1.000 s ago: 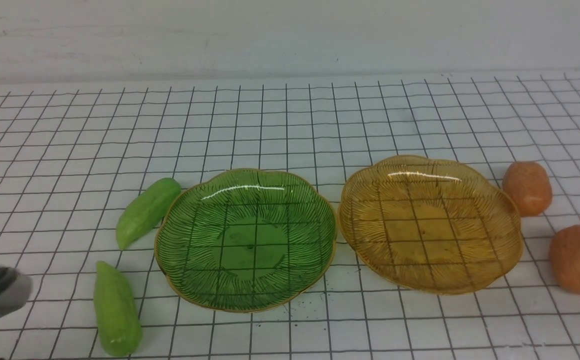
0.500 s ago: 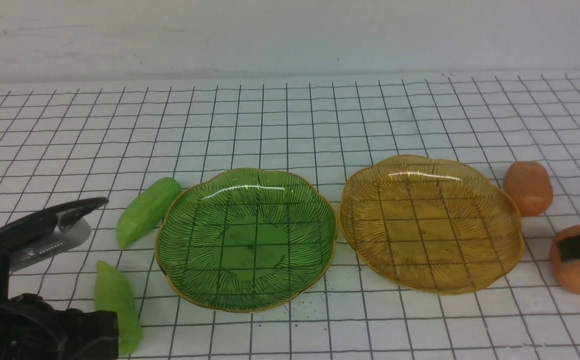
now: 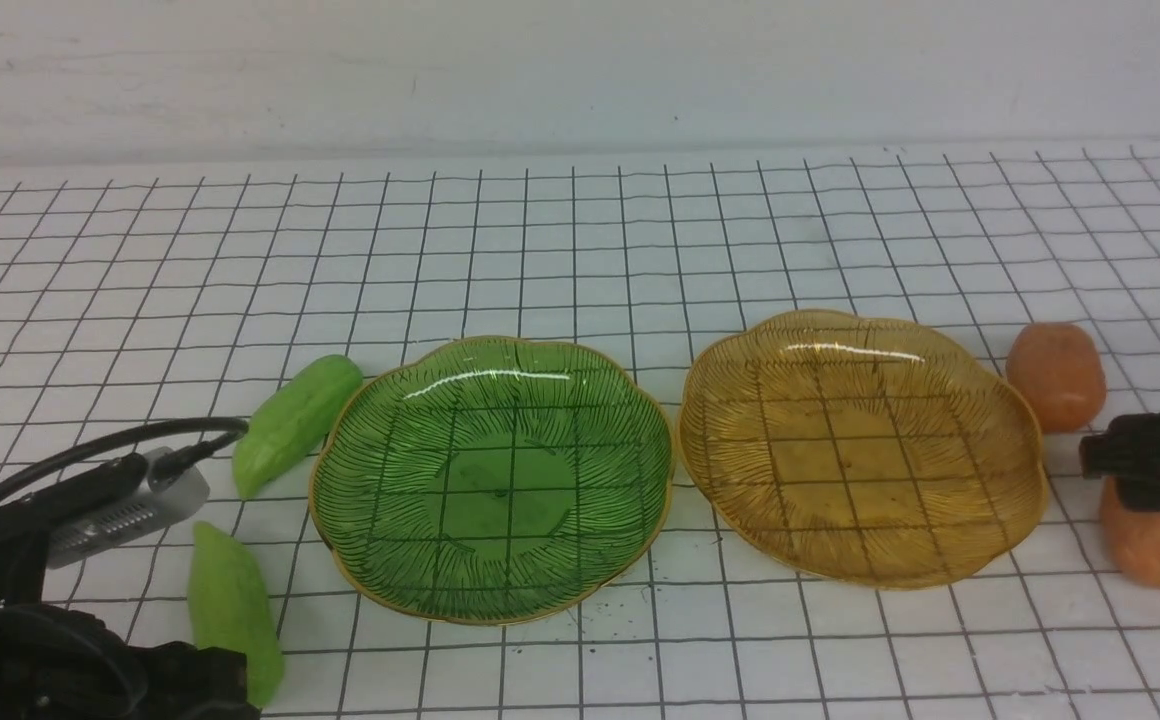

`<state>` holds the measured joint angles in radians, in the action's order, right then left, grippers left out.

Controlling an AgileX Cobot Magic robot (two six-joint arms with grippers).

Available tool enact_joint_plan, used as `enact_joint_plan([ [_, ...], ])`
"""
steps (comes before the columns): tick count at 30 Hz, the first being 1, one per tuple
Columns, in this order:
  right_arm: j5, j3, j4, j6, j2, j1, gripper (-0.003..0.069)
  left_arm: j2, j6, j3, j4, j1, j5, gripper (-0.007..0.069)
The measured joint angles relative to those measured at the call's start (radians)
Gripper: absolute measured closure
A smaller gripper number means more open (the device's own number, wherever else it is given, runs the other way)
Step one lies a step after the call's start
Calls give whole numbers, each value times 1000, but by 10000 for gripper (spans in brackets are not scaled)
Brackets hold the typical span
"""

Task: Put different types of vegetables on the plate.
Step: 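Put the potato onto the plate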

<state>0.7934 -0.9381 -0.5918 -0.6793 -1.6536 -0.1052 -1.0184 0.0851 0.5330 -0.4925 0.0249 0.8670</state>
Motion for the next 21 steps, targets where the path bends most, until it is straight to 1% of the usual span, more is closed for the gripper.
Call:
enact_joint_plan([
  [5,-17,-1,-9,-63,-80,0,107,0,0,0,0,0,0,377],
  [9,-18,-12,-9,-69,-110,-1,105,0,0,0,0,0,0,377],
  [11,-23,-13,-7,-61,-123,-1,116,0,0,0,0,0,0,377],
  [13,-22,-19,-5,-31,-125,-2,138,0,0,0,0,0,0,377],
  [14,-11,-26,3,0,-125,-2,141,0,0,0,0,0,0,377],
  [15,-9,-28,5,5,-125,-2,141,0,0,0,0,0,0,377],
  [16,52,-52,38,65,-117,-10,141,0,0,0,0,0,0,377],
  [18,127,-88,75,119,-86,-23,141,0,-3,0,0,0,-4,377],
  [21,216,-158,140,195,26,-69,141,0,-9,0,0,0,-10,377],
])
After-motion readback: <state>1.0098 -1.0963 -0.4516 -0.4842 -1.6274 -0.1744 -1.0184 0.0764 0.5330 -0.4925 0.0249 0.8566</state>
